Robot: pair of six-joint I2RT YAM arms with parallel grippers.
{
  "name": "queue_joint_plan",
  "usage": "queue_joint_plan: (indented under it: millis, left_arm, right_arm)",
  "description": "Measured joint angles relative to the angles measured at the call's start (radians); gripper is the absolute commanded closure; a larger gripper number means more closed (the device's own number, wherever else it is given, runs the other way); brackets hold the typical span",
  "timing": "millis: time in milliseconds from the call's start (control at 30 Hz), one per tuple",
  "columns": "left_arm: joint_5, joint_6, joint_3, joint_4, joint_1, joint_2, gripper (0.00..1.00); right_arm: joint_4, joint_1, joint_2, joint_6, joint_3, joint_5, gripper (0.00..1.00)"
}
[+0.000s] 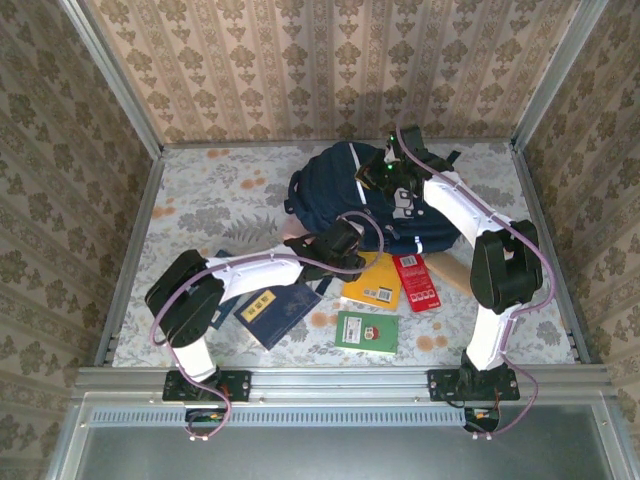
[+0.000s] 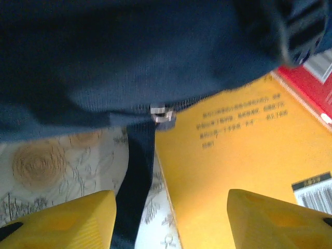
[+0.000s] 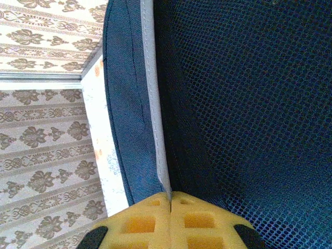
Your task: Pack the student bag
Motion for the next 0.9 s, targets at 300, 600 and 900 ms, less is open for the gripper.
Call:
queue_joint_plan:
  millis: [300,600,900]
  left_arm:
    - [-0.057,0.047,0.023,0.116,0.000,0.137,0.48]
    - [-0.132,0.077,0.059,0.164,0.002,0.187,0.62]
    - [-0.154,0.093,0.068,0.182,0.016,0.206,1.00]
  right_arm:
    - [0.100,-0.005,-0.023,0.080,-0.071,-0.030,1.00]
    - [0.173,-0.005,-0.040,0.126,-0.130,-0.041,1.00]
    - [0.247,-0.008,-0.045,0.147,-0.198,-0.053,1.00]
